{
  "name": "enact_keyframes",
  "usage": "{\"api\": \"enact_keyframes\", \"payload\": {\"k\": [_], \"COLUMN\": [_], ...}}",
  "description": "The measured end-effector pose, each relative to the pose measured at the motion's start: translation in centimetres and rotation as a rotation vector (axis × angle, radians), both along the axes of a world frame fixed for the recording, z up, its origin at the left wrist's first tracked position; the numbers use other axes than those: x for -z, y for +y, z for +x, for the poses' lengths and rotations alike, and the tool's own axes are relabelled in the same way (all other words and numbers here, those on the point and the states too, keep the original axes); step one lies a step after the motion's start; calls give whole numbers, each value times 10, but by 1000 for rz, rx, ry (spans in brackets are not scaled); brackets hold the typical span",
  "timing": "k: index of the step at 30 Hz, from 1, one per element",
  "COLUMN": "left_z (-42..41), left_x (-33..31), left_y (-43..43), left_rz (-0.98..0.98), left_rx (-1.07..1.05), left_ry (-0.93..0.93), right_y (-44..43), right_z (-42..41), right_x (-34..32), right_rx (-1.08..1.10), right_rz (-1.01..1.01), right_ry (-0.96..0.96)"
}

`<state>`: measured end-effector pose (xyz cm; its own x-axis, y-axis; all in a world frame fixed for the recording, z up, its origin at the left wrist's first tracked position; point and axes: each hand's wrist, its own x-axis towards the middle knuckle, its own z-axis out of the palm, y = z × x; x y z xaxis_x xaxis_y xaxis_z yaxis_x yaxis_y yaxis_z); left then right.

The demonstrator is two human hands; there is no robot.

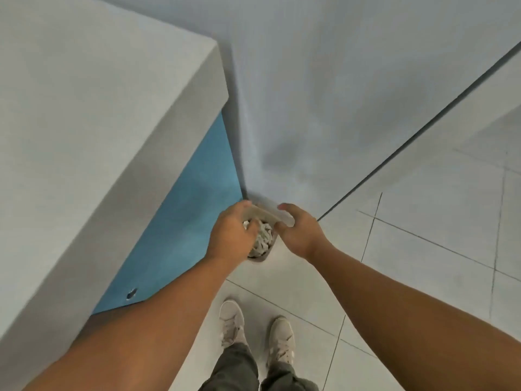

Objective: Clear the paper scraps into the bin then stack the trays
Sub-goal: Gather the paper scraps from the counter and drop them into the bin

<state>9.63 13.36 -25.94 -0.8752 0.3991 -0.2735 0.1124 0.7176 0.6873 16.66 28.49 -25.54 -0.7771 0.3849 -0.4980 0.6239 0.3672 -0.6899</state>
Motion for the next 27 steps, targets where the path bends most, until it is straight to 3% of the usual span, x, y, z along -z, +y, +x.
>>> {"api": "enact_keyframes", "payload": {"k": [8, 13, 27], "left_z": [-11, -15, -24], "left_x": [-172, -255, -341], "left_y": [16, 11, -79], "left_rz": [24, 76, 21], "left_rx": [61, 19, -282], "left_ry": [246, 407, 616], "right_y": [13, 8, -47], "right_z": [-22, -31, -76], "right_x": [-185, -261, -349], "right_rx": [-151, -254, -504], "right_rz": [179, 240, 324], "right_ry": [295, 454, 636]}}
